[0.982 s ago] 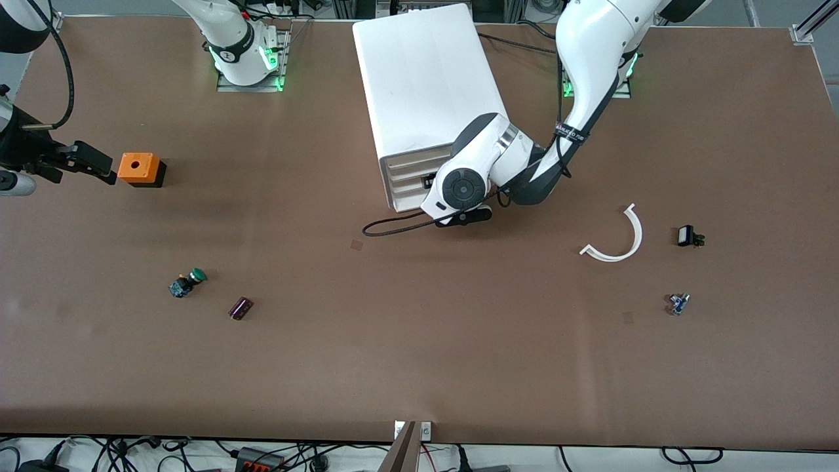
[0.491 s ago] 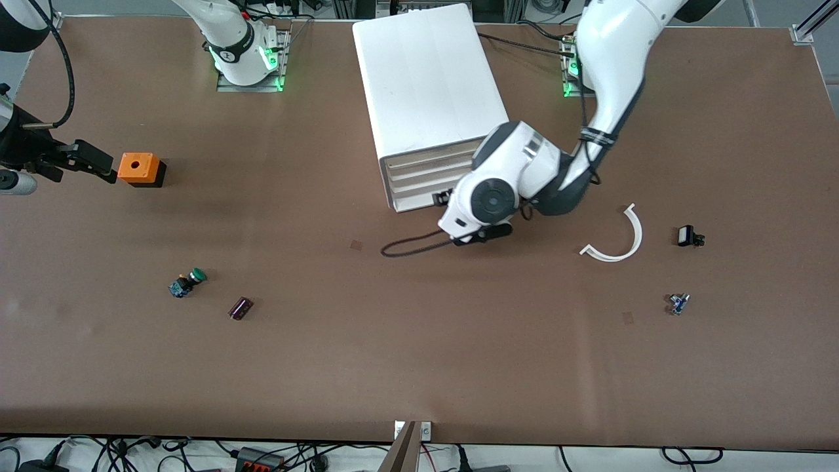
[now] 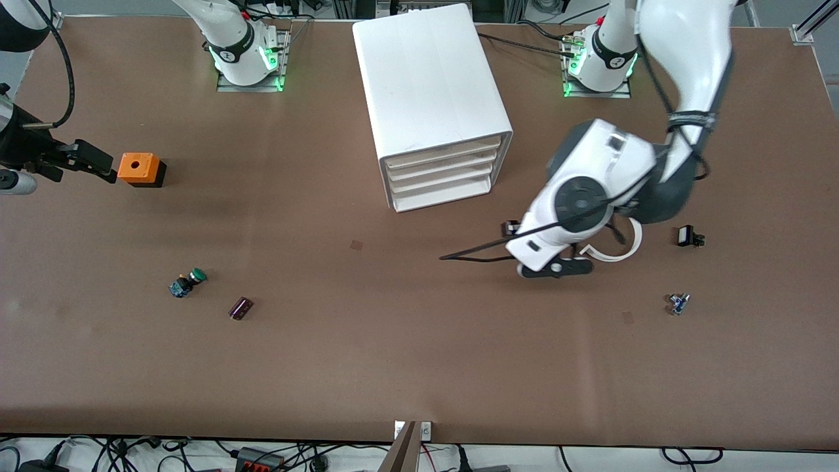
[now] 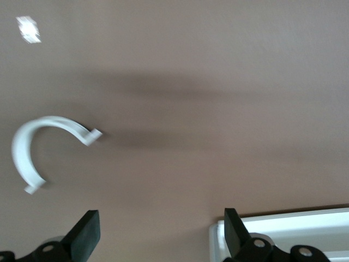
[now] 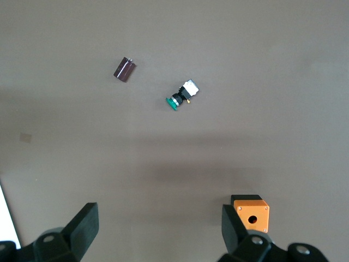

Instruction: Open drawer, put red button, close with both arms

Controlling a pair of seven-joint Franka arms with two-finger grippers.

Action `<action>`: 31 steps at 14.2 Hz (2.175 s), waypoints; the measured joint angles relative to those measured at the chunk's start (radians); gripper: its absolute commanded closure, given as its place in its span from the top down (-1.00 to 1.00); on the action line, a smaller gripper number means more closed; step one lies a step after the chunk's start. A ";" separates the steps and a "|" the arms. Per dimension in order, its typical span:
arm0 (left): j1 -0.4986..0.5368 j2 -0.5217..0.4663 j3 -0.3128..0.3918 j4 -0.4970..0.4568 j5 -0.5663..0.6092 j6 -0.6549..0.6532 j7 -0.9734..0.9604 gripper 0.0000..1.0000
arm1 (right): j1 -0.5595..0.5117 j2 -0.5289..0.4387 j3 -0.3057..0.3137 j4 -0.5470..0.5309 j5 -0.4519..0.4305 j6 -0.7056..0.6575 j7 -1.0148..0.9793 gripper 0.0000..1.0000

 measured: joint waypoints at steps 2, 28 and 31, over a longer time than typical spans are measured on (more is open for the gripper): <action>0.058 -0.051 0.000 0.005 0.000 -0.019 0.085 1.00 | 0.000 0.000 0.000 0.000 0.000 0.000 0.000 1.00; 0.152 -0.575 0.285 -0.372 -0.115 0.051 0.660 1.00 | -0.001 -0.001 -0.002 0.004 -0.003 -0.007 0.000 1.00; 0.145 -0.587 0.284 -0.372 -0.115 0.045 0.660 1.00 | -0.001 -0.001 -0.002 0.004 -0.003 -0.012 0.000 1.00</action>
